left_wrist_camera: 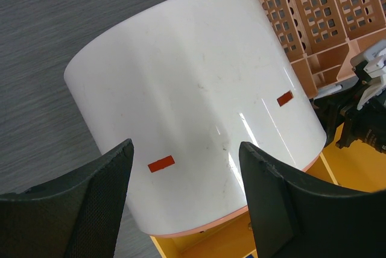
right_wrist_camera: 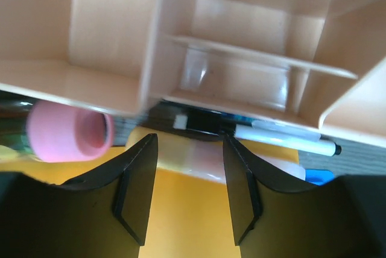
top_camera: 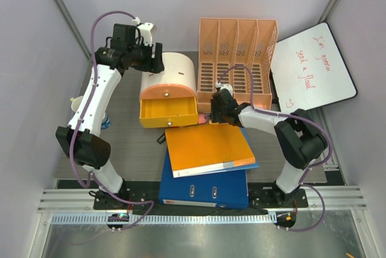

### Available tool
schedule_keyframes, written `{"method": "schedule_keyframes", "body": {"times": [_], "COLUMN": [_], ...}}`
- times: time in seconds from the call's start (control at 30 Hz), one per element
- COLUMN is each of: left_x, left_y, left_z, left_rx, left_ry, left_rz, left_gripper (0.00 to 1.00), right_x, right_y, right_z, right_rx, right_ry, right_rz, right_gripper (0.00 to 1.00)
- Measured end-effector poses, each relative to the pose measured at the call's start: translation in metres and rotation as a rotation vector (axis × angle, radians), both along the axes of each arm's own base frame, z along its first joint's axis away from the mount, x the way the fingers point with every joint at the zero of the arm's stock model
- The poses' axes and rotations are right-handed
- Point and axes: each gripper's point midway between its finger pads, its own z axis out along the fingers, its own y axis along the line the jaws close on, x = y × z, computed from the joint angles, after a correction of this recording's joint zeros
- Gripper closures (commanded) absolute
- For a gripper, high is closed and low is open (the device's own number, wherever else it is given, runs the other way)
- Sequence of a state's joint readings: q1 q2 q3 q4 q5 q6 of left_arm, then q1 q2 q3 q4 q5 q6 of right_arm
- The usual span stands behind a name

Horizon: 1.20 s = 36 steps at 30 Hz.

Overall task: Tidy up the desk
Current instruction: Pick up the stationery from the center of the board.

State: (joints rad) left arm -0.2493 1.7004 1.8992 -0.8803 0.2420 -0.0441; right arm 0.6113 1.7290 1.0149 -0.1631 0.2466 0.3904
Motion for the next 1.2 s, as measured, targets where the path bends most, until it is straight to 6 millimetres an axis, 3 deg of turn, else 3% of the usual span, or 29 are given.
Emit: {"method": "schedule_keyframes", "body": {"times": [0.2, 0.5, 0.67, 0.83, 1.2], "left_x": [0.000, 0.000, 0.000, 0.000, 0.001], "left_y": [0.000, 0.001, 0.001, 0.001, 0.003], "left_z": [0.000, -0.001, -0.003, -0.003, -0.003], "left_rx": [0.000, 0.004, 0.004, 0.007, 0.024], "left_ry": [0.000, 0.002, 0.005, 0.004, -0.004], "left_rz": [0.000, 0.002, 0.003, 0.004, -0.002], "left_gripper": [0.29, 0.29, 0.29, 0.29, 0.28], "right_x": [-0.013, -0.037, -0.038, -0.036, -0.013], "right_y": [-0.017, -0.054, -0.069, -0.071, -0.055], "right_z": [-0.020, -0.006, 0.002, -0.001, -0.001], "right_rx": [-0.043, -0.121, -0.153, -0.175, -0.191], "right_ry": [0.014, -0.011, -0.025, -0.013, -0.033], "right_rz": [-0.028, -0.081, -0.102, -0.089, -0.027], "right_gripper": [0.48, 0.48, 0.48, 0.48, 0.47]}}
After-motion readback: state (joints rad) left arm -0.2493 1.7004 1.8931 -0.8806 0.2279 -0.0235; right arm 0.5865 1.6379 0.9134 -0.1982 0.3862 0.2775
